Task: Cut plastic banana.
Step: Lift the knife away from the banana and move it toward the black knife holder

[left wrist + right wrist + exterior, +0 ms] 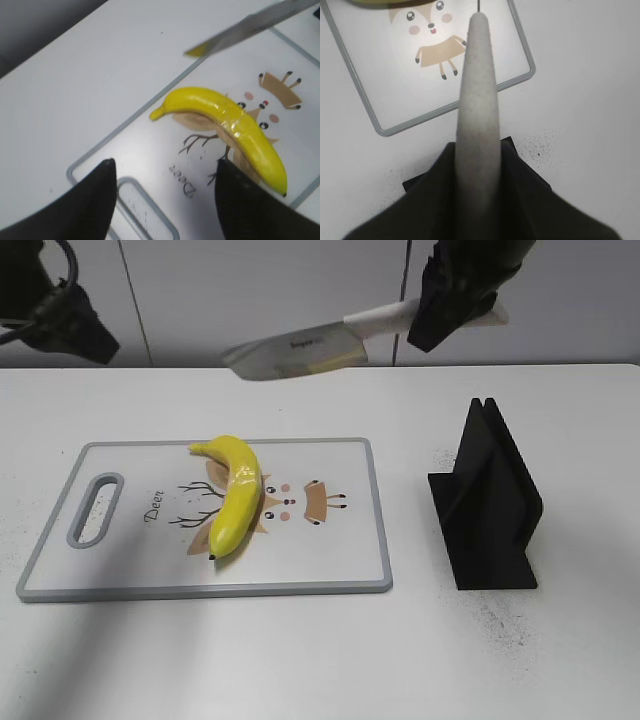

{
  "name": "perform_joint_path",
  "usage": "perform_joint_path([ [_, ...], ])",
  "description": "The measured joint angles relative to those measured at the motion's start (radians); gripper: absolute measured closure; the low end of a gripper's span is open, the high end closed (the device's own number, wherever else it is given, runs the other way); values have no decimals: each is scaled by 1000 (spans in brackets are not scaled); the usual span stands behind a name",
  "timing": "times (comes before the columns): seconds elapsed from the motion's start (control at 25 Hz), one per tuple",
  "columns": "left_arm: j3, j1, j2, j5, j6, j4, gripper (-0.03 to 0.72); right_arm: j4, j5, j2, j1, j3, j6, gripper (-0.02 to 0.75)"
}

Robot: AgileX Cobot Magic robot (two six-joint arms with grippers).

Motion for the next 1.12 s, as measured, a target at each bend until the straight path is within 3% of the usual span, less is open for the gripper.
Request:
perform_joint_path([
  [0.16, 0, 44, -44, 165, -263, 149, 97, 1, 4, -65, 0, 0, 205, 574],
  [0.36, 10, 100, -71, 387, -437, 194, 101, 7, 42, -134, 0, 0, 361, 574],
  [0.52, 72, 111, -133, 400, -477, 197, 101, 9, 42, -207, 0, 39, 512, 574],
  [0.72, 184, 111, -262, 403, -481, 197, 102, 11, 10, -352, 0, 226, 574, 574],
  [1.12, 468, 111, -650, 407, -484, 197, 103, 12, -341, -739, 0, 734, 638, 574],
])
